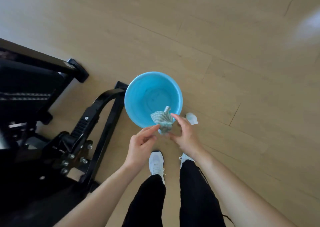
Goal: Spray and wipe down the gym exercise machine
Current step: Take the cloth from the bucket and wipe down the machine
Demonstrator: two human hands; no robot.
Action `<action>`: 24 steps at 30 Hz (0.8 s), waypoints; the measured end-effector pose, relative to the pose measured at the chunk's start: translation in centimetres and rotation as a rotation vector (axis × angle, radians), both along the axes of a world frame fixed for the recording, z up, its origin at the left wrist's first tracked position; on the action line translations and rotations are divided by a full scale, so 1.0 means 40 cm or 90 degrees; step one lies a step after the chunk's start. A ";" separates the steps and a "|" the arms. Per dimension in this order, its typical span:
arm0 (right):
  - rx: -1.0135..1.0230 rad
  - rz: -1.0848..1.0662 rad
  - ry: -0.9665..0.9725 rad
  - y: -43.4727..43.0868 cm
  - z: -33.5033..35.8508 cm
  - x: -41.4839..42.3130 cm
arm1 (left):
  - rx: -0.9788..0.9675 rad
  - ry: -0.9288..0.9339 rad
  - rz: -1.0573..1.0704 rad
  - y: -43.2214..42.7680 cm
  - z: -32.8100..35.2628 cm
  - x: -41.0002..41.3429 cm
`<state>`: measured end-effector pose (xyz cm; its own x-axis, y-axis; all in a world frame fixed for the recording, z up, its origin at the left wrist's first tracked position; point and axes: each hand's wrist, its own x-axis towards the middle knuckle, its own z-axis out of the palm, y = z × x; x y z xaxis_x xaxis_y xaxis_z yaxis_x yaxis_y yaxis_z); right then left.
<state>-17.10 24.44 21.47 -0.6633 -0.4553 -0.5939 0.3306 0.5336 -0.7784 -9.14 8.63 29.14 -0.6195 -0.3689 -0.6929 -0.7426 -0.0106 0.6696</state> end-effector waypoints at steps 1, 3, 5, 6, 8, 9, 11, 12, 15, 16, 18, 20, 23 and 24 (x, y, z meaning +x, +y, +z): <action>-0.021 0.011 -0.010 0.000 0.041 0.007 | 0.000 0.011 0.018 0.005 0.060 0.011; -0.038 0.024 -0.027 0.000 0.129 0.024 | -0.004 0.028 0.054 0.010 0.170 0.032; -0.045 0.034 -0.048 0.003 0.219 0.039 | -0.007 0.036 0.098 0.013 0.265 0.054; -0.052 0.042 -0.057 0.005 0.268 0.045 | -0.008 0.041 0.119 0.016 0.309 0.066; -0.073 0.066 -0.069 0.007 0.371 0.053 | -0.009 0.064 0.143 0.024 0.394 0.089; -0.087 0.078 -0.074 0.006 0.422 0.054 | -0.007 0.080 0.149 0.027 0.432 0.100; -0.112 0.108 -0.071 0.002 0.523 0.055 | 0.008 0.101 0.158 0.030 0.506 0.122; -0.122 0.126 -0.067 0.000 0.570 0.055 | 0.020 0.110 0.155 0.032 0.541 0.135; -0.139 0.171 -0.086 -0.015 0.690 0.059 | 0.045 0.129 0.092 0.044 0.623 0.185; -0.142 0.182 -0.089 -0.020 0.726 0.063 | 0.033 0.128 0.064 0.050 0.643 0.206; -0.144 0.201 -0.104 -0.032 0.785 0.073 | -0.005 0.123 0.044 0.056 0.673 0.242; -0.143 0.232 -0.140 -0.046 0.836 0.086 | -0.028 0.128 0.072 0.053 0.695 0.273; -0.122 0.292 -0.146 -0.071 0.902 0.126 | -0.027 0.139 0.138 0.038 0.725 0.328; -0.112 0.310 -0.134 -0.080 0.922 0.146 | -0.038 0.146 0.150 0.030 0.732 0.354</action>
